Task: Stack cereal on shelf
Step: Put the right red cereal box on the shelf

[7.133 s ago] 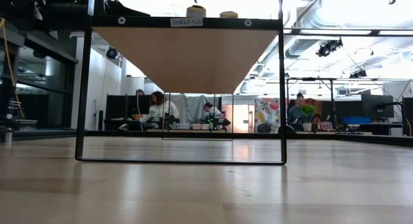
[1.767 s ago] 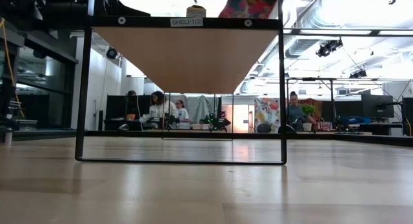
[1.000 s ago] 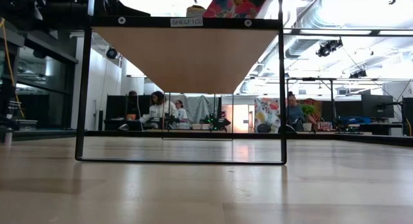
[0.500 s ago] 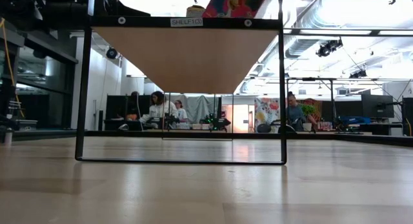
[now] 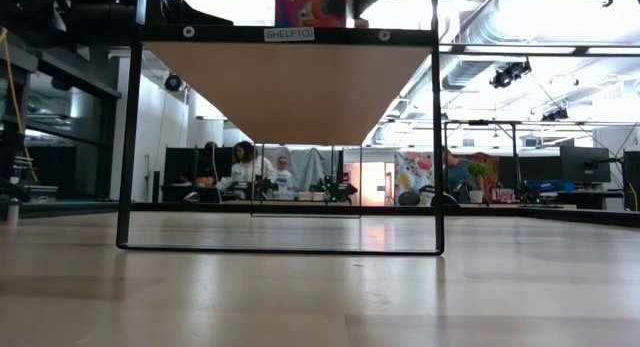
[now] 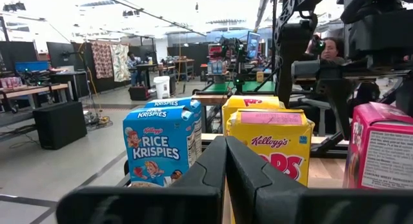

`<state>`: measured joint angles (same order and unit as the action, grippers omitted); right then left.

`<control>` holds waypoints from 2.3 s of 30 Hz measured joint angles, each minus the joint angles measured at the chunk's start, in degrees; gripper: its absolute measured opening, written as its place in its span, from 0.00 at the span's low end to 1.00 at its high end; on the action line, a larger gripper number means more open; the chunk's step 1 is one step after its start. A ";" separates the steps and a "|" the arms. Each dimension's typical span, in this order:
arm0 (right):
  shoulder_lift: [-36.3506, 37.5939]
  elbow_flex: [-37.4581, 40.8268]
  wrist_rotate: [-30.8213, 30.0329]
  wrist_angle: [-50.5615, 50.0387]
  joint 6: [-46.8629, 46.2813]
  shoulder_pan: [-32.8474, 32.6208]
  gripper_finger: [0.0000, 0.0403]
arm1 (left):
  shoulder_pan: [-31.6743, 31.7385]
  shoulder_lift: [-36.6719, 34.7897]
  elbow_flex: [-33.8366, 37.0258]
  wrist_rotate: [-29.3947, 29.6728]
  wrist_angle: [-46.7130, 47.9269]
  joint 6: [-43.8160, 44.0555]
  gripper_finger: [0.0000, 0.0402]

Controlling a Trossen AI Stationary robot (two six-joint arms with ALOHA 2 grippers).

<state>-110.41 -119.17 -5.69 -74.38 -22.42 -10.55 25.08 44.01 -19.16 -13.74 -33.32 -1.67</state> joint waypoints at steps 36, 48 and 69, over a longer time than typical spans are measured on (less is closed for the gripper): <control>41.25 53.33 -20.75 9.96 -13.72 -11.11 0.04 | -0.32 -1.73 0.02 -1.31 1.68 -1.50 0.00; 66.64 87.18 -41.51 50.84 -6.53 -12.32 0.00 | -23.79 -0.69 -13.20 14.95 33.09 5.81 0.00; 66.88 90.27 -45.49 57.15 -2.58 -12.22 0.00 | -43.72 25.55 -21.72 29.49 26.21 13.96 0.00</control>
<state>-43.53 -28.91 -51.19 -17.23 -24.99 -22.76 -18.64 69.56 -40.88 15.76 -7.10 12.29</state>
